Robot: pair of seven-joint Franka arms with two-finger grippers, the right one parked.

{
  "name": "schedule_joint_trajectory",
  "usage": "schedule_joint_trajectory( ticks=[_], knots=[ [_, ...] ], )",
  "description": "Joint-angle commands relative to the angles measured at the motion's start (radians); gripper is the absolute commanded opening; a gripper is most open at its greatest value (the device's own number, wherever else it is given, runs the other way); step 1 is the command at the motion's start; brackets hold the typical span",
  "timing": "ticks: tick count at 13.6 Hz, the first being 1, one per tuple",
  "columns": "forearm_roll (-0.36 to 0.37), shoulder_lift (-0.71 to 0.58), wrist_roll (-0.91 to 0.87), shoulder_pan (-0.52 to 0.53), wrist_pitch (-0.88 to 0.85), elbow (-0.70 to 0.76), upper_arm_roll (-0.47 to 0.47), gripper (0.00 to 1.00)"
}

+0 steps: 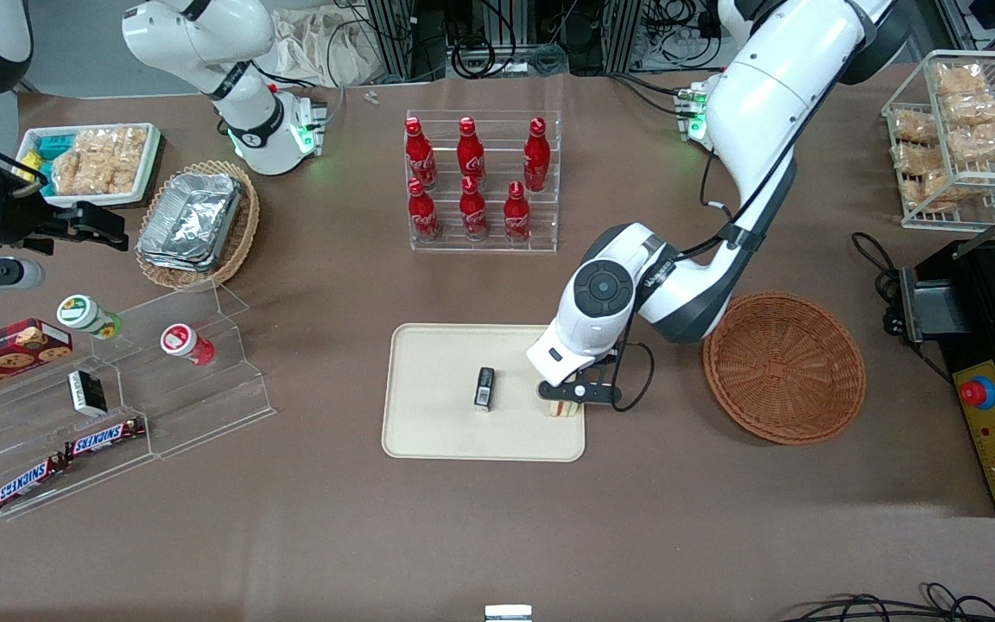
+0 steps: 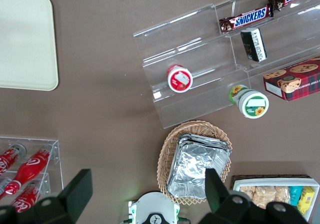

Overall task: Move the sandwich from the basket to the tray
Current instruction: 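Open the left gripper to release the sandwich and raise it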

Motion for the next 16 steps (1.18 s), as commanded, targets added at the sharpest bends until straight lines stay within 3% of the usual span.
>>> schedule_joint_trajectory(
  ticks=[1,4,7,12,16],
  knots=[
    [0.012,0.013,-0.034,-0.007,-0.011,0.029,0.002,0.99],
    [-0.007,-0.022,-0.034,0.023,-0.104,0.039,0.001,0.99],
    [-0.161,-0.139,0.110,0.118,-0.336,0.091,-0.013,0.99],
    [-0.159,-0.318,0.292,0.285,-0.568,0.090,-0.009,0.99],
    [-0.154,-0.432,0.481,0.443,-0.637,0.091,-0.003,0.99]
  ],
)
